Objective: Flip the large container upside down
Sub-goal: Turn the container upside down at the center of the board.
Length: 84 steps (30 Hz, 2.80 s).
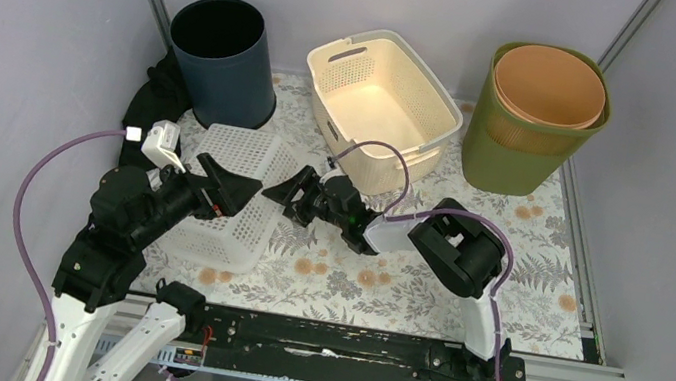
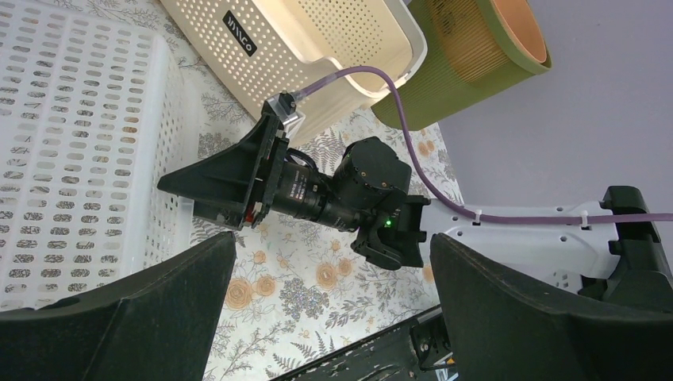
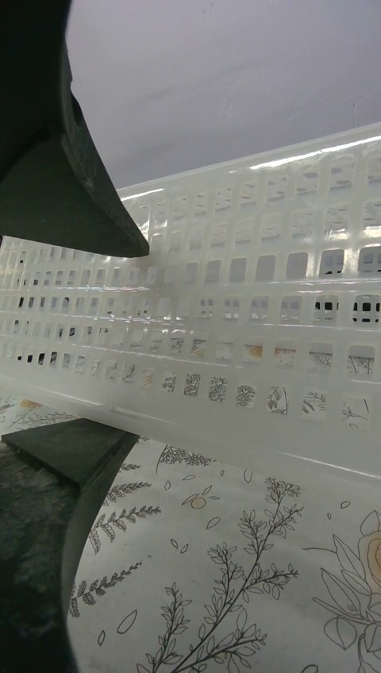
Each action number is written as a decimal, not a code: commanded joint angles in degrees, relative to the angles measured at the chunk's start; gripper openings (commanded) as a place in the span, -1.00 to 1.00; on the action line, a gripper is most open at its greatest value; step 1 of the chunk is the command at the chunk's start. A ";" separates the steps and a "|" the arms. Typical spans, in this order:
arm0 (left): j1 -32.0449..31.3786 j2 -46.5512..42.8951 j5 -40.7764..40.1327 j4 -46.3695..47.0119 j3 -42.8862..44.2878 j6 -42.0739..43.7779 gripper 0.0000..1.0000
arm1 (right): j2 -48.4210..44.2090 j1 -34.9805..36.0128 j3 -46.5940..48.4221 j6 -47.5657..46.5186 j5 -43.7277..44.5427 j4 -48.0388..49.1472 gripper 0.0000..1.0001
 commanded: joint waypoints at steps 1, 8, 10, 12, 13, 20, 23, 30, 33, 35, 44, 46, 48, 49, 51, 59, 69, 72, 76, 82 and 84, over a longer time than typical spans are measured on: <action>-0.23 -0.27 0.52 2.49 -0.77 0.35 1.00 | 4.08 -0.56 0.13 1.14 -0.76 -4.91 0.47; -0.13 -0.23 0.40 2.54 -0.91 0.39 1.00 | 6.61 -0.79 0.82 2.01 -0.85 -3.31 0.46; -0.18 -0.17 0.43 2.57 -0.97 0.39 1.00 | 7.26 -0.91 1.03 2.26 -0.94 -2.90 0.44; -0.16 -0.24 0.42 2.65 -1.02 0.39 1.00 | 7.79 -0.89 1.37 2.46 -0.94 -2.81 0.42; -0.18 -0.10 0.39 2.67 -1.03 0.39 1.00 | 8.13 -0.89 1.55 2.47 -0.94 -2.89 0.41; -0.23 -0.12 0.31 2.76 -1.15 0.46 1.00 | 10.09 -0.88 3.28 1.95 -0.41 -4.99 0.38; -0.16 -0.15 0.24 2.79 -1.34 0.48 1.00 | 10.92 -0.92 3.60 1.94 -0.19 -5.31 0.37; -0.18 -0.12 0.29 2.90 -1.64 0.48 1.00 | 12.86 -0.91 7.14 -0.06 -0.97 -10.14 0.37; -0.17 -0.01 0.21 3.04 -1.70 0.48 1.00 | 13.23 -0.93 9.12 -2.15 -1.28 -13.27 0.38; -0.22 0.07 0.21 3.09 -1.80 0.48 1.00 | 13.42 -0.88 10.54 -3.68 -1.56 -15.55 0.39; -0.17 0.65 0.52 3.58 -1.64 0.48 1.00 | 15.78 -0.90 17.86 -8.41 -3.49 -22.88 0.40; -0.16 0.76 0.54 3.54 -1.60 0.56 1.00 | 16.52 -0.90 20.11 -9.34 -3.77 -24.78 0.40; -0.23 0.87 0.44 3.50 -1.40 0.61 1.00 | 17.44 -0.88 22.50 -10.18 -4.19 -26.50 0.40; -0.20 0.83 0.40 3.47 -1.30 0.65 1.00 | 18.06 -0.95 23.81 -10.51 -4.53 -27.37 0.40; -0.14 1.03 0.35 3.47 -1.07 0.76 1.00 | 19.21 -1.01 26.88 -11.04 -5.09 -29.02 0.40; -0.16 1.47 0.24 3.18 -0.36 1.00 1.00 | 23.77 -1.14 36.98 -13.02 -6.74 -35.13 0.40; -0.17 1.58 0.19 3.29 -0.64 0.92 1.00 | 28.04 -1.17 45.49 -16.51 -11.05 -39.85 0.41; -0.15 1.57 0.46 3.84 -1.24 0.54 1.00 | 29.84 -1.08 49.97 -18.72 -13.18 -43.07 0.41; -0.19 1.60 0.52 4.07 -1.63 0.30 1.00 | 31.31 -1.08 55.97 -22.79 -15.43 -48.45 0.42; -0.22 1.36 0.48 4.06 -1.57 0.00 1.00 | 26.18 -1.50 59.27 -32.73 -12.51 -57.52 0.47; -0.23 1.36 0.62 4.11 -1.32 -0.21 1.00 | 23.31 -1.76 59.86 -35.69 -11.60 -60.34 0.59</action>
